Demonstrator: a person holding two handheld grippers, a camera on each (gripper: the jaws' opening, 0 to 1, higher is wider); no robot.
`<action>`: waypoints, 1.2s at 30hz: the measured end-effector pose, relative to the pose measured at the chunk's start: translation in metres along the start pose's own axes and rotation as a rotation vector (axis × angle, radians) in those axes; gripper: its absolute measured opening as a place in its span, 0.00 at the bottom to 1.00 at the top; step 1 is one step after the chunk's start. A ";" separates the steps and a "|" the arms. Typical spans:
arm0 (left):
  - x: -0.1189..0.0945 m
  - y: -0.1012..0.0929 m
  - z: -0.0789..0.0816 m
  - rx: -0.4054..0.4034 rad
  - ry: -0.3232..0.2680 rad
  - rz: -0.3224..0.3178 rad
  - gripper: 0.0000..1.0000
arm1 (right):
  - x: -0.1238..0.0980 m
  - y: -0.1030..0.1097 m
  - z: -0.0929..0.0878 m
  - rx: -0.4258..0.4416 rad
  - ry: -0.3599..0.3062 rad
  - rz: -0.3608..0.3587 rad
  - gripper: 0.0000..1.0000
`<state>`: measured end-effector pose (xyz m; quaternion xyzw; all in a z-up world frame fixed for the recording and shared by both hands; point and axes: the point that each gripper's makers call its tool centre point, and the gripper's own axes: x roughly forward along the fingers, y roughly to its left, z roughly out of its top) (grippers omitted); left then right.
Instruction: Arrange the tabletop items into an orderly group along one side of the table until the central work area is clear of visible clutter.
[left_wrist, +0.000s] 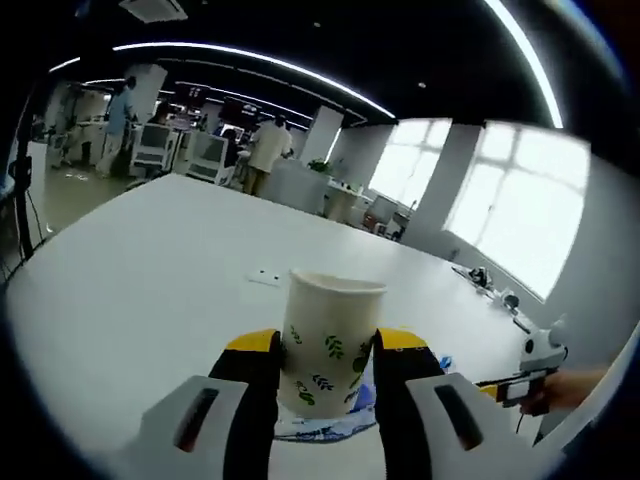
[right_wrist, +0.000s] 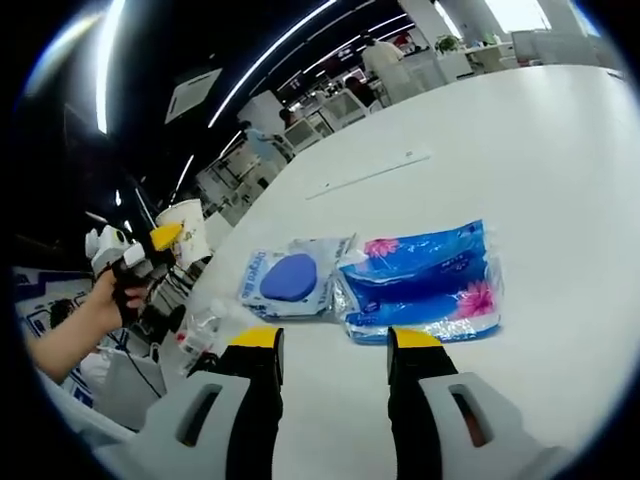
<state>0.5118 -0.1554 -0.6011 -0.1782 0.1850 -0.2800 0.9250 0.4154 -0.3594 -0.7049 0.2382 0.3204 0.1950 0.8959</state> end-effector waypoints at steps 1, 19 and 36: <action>0.000 -0.004 -0.001 -0.003 -0.002 -0.006 0.36 | 0.000 0.002 0.002 -0.003 -0.004 0.004 0.40; 0.003 -0.082 -0.022 -0.034 0.007 -0.193 0.36 | -0.002 0.037 0.025 -0.129 -0.042 0.082 0.42; 0.007 -0.115 -0.042 -0.008 0.056 -0.322 0.36 | -0.014 0.095 0.045 -0.313 -0.127 0.337 0.50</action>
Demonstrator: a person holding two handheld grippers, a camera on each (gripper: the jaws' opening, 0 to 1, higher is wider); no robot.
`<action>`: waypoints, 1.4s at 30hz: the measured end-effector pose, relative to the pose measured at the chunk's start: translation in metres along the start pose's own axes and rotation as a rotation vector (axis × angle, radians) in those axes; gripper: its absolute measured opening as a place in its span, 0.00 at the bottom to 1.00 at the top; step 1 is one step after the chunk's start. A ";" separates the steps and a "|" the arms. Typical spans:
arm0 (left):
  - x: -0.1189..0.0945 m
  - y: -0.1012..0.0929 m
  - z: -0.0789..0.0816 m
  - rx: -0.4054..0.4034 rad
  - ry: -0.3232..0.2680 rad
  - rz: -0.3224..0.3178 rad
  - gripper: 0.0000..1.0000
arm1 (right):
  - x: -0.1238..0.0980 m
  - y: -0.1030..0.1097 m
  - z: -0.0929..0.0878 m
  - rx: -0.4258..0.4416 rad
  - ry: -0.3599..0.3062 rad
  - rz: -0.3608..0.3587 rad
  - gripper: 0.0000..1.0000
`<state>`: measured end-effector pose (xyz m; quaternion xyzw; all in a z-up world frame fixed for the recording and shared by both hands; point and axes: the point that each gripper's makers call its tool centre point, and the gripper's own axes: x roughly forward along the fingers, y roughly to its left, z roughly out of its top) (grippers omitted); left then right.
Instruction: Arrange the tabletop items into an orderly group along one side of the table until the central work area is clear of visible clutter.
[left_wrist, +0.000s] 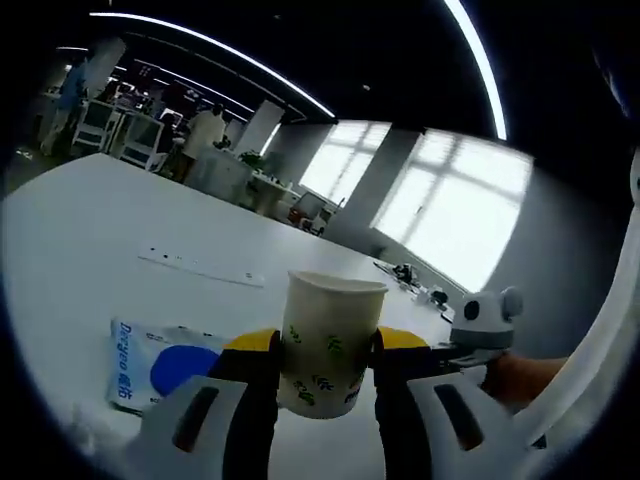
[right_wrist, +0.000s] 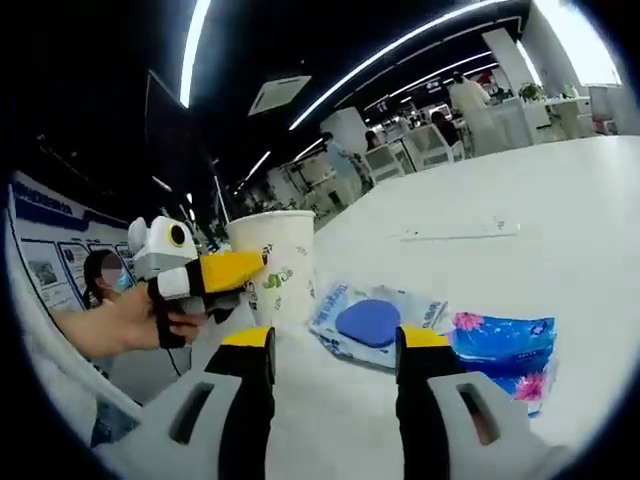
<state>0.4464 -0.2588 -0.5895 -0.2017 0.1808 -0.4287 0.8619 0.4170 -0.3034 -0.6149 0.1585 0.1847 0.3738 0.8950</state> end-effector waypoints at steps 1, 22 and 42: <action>0.000 -0.002 0.000 0.004 0.001 -0.009 0.36 | 0.000 0.003 0.002 -0.020 -0.004 0.015 0.51; 0.002 -0.052 -0.009 0.038 0.029 -0.217 0.36 | 0.012 0.042 0.002 -0.109 0.051 0.139 0.44; 0.002 -0.055 -0.015 0.081 0.052 -0.231 0.39 | 0.007 0.039 -0.001 -0.162 0.043 0.135 0.38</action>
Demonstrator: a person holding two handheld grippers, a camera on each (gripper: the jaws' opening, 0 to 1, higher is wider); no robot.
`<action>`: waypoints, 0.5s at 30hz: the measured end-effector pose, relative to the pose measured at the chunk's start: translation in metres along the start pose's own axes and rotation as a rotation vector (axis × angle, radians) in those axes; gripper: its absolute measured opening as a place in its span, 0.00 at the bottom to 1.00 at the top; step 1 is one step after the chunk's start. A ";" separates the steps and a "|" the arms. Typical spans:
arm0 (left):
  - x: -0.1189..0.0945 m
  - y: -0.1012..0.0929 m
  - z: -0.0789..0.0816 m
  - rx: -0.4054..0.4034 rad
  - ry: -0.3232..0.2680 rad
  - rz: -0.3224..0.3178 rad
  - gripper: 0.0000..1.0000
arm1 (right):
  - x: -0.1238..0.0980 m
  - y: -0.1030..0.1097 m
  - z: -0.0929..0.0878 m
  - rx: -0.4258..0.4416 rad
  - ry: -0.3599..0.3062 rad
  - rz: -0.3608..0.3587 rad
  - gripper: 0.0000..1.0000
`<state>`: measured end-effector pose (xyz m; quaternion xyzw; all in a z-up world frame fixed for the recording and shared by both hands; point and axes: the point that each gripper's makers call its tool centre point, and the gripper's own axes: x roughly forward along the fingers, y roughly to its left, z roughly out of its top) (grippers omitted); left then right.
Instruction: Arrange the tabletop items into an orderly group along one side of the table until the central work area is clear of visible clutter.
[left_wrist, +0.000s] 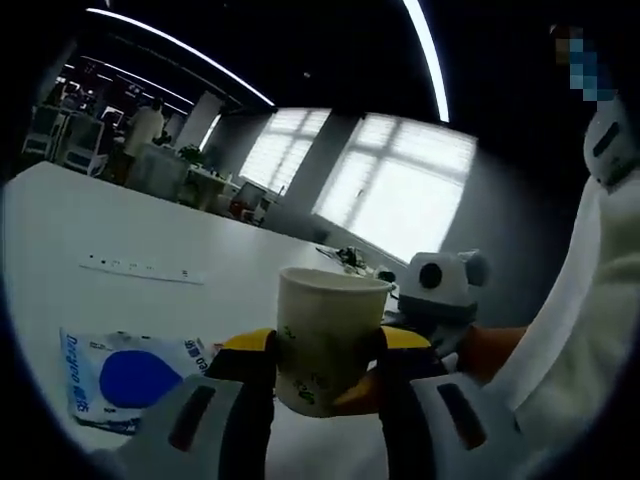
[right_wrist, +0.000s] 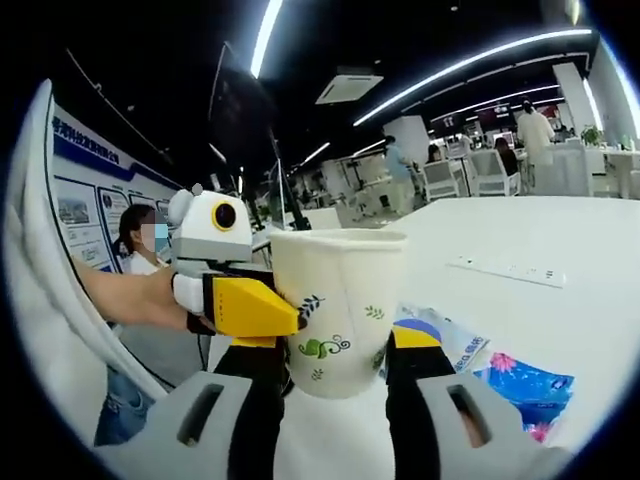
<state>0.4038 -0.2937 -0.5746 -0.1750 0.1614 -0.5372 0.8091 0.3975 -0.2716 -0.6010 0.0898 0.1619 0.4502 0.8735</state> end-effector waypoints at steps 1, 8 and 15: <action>0.000 0.000 0.001 0.026 -0.007 0.005 0.39 | 0.000 0.000 0.000 -0.001 -0.001 -0.001 0.38; -0.004 0.007 0.010 0.093 -0.013 0.058 0.51 | -0.006 0.000 0.005 0.027 -0.046 0.006 0.38; -0.029 -0.005 0.054 0.256 -0.070 0.042 0.64 | -0.011 -0.001 0.006 0.003 -0.056 0.003 0.37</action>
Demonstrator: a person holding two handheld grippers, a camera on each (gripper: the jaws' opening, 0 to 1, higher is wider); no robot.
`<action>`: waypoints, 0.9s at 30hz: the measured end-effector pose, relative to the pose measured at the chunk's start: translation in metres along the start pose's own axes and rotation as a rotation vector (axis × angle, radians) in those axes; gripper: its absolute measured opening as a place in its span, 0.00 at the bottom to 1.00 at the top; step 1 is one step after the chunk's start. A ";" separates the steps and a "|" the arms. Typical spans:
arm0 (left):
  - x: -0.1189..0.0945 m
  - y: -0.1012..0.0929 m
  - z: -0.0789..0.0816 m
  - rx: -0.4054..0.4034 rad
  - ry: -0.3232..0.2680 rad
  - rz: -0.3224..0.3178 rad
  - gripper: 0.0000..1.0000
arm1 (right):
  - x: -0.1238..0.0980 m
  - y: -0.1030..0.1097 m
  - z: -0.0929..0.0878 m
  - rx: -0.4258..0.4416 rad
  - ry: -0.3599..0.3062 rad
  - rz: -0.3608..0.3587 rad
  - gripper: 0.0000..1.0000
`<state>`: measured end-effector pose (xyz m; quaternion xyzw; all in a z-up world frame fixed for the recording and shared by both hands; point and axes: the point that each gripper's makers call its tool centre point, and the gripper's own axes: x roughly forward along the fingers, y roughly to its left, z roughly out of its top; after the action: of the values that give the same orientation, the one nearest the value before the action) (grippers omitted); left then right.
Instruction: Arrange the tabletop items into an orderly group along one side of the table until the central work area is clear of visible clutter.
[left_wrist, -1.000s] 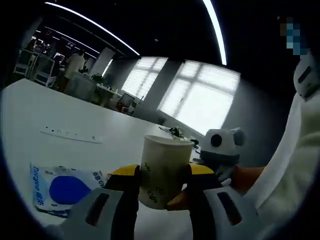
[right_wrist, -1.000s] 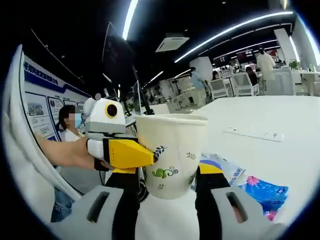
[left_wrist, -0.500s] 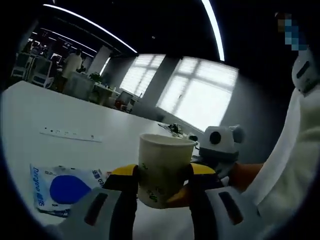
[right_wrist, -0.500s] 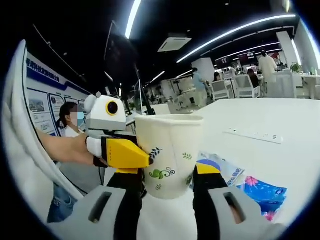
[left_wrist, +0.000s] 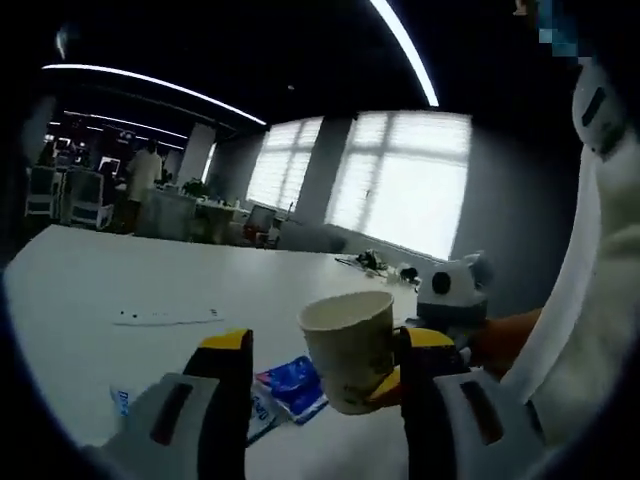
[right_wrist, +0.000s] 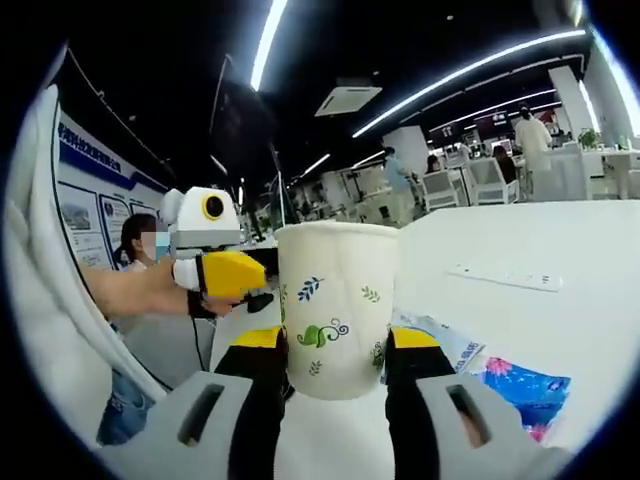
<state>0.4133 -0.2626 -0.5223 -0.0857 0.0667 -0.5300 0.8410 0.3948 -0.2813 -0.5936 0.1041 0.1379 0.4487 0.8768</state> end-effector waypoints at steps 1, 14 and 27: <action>-0.002 -0.003 0.003 0.025 0.014 -0.015 0.63 | 0.000 0.001 0.000 -0.002 -0.002 0.002 0.37; -0.011 -0.039 -0.005 0.303 0.335 -0.243 0.36 | 0.004 0.015 -0.008 -0.092 0.044 0.049 0.38; -0.001 -0.050 -0.032 0.420 0.464 -0.321 0.04 | 0.005 0.020 -0.016 -0.146 0.082 0.072 0.38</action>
<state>0.3620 -0.2851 -0.5424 0.2026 0.1313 -0.6630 0.7086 0.3768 -0.2648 -0.6030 0.0265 0.1368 0.4926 0.8590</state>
